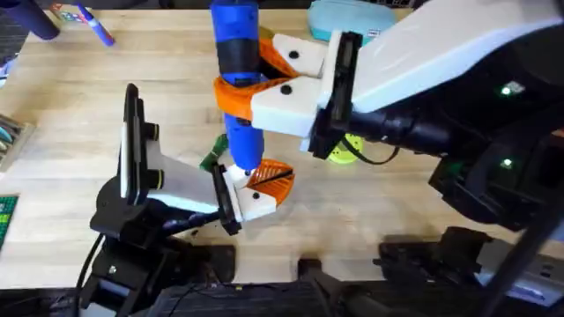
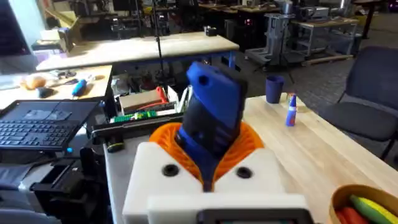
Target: Pick up the gripper from the table and insert it into the empty holder that is missing its gripper. Then pick up a screw, insert it into the mounting hole, and use the screwdriver to tighten it. Finally, clean up the table by picking up the vegetable and placing it into the bucket.
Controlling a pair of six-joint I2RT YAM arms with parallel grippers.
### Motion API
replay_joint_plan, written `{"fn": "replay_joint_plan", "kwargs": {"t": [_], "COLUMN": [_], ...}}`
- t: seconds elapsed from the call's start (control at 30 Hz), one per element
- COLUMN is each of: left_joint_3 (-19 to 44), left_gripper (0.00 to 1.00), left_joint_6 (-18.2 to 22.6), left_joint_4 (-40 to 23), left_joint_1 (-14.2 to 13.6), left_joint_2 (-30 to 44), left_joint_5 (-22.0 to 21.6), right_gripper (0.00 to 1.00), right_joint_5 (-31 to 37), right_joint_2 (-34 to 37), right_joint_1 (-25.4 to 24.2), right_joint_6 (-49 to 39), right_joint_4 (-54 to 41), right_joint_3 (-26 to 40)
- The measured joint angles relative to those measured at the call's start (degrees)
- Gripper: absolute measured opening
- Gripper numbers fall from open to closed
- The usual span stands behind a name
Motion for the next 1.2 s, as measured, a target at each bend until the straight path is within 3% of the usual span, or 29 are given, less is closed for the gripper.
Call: {"fn": "replay_joint_plan", "kwargs": {"t": [1.2], "left_joint_3": [0.00], "left_gripper": [0.011], "left_joint_6": [0.00], "left_joint_4": [0.00], "left_joint_1": [0.00], "left_joint_2": [0.00], "left_joint_5": [0.01], "right_gripper": [0.041], "right_joint_5": [0.02], "right_joint_2": [1.03], "right_joint_1": [0.00], "right_joint_6": [-0.22], "right_joint_4": [1.16], "right_joint_3": [0.00]}}
